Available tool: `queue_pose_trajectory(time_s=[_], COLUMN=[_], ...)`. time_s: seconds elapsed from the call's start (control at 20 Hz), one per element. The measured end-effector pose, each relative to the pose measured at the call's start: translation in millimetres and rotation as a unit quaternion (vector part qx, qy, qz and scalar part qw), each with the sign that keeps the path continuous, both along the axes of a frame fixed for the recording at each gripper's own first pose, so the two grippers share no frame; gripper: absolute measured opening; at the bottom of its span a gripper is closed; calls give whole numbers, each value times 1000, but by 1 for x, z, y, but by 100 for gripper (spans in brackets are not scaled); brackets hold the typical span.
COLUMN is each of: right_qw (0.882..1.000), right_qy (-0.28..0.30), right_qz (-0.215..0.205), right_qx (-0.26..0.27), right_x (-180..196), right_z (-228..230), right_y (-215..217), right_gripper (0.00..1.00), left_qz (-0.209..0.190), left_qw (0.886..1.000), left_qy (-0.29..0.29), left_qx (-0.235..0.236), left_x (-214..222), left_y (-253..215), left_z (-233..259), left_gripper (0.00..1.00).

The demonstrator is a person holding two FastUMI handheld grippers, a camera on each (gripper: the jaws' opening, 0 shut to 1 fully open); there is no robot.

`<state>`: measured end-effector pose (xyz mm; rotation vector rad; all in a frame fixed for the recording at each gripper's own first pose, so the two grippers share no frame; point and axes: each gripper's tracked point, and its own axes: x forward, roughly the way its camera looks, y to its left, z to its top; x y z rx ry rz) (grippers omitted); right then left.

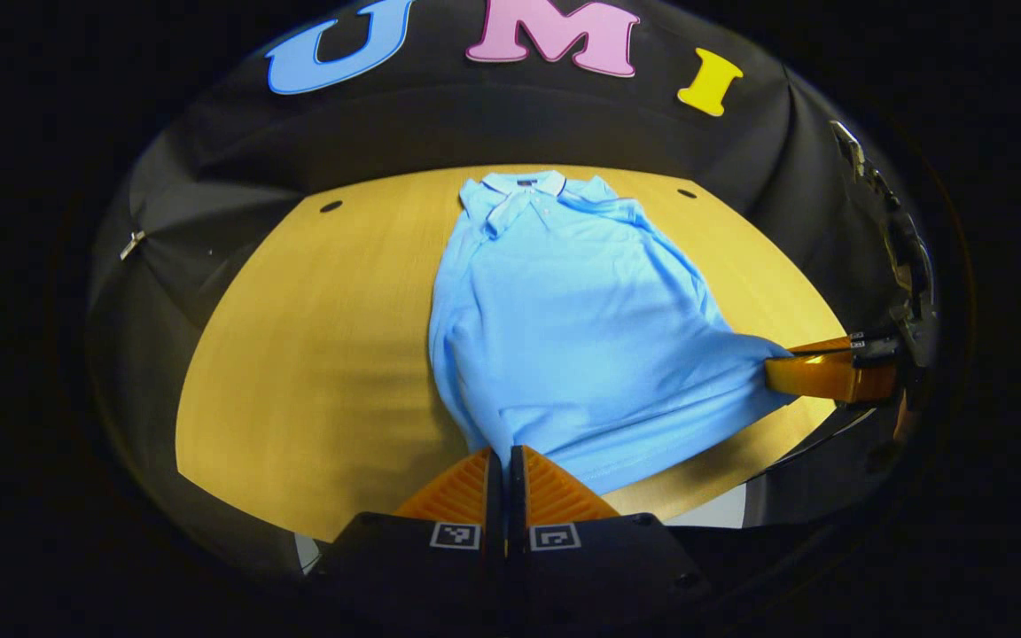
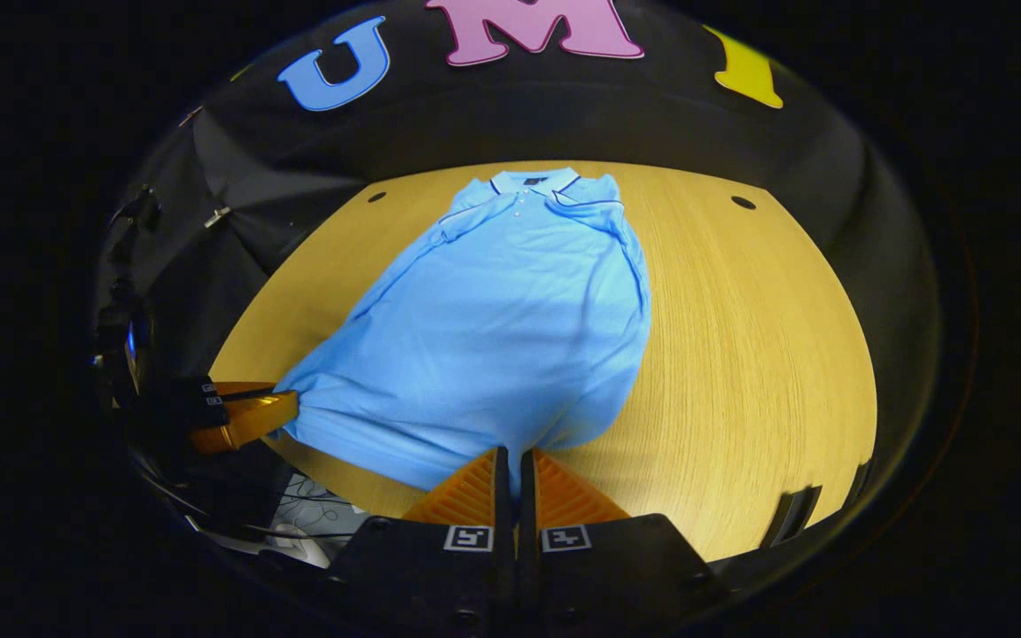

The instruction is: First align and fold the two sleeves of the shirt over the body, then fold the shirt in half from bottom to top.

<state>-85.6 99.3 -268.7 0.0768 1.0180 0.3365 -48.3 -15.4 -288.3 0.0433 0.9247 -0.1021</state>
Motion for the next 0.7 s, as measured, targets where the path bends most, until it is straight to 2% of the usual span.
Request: queue_pose_trajectory(time_s=[0.35, 0.55, 0.6, 0.65, 0.7], right_qw=[998, 996, 995, 995, 995], right_qy=[-48, -81, -86, -90, -92], right_qz=[12, 15, 16, 16, 18], right_qx=[31, 36, 37, 38, 39], right_x=[88, 150, 164, 178, 190], right_z=[55, 77, 79, 79, 79], right_y=[7, 5, 5, 6, 6], right_gripper=[5, 5, 0, 5, 5], left_qz=[-5, 15, 19, 24, 29], left_qw=[998, 997, 997, 996, 996], left_qy=[-59, -72, -74, -78, -81], left_qx=[-3, -29, -31, -31, -34], left_x=[78, 128, 141, 157, 173], left_y=[2, 0, 2, 4, 4], left_z=[77, 95, 98, 101, 103], left_gripper=[6, 6, 6, 6, 6])
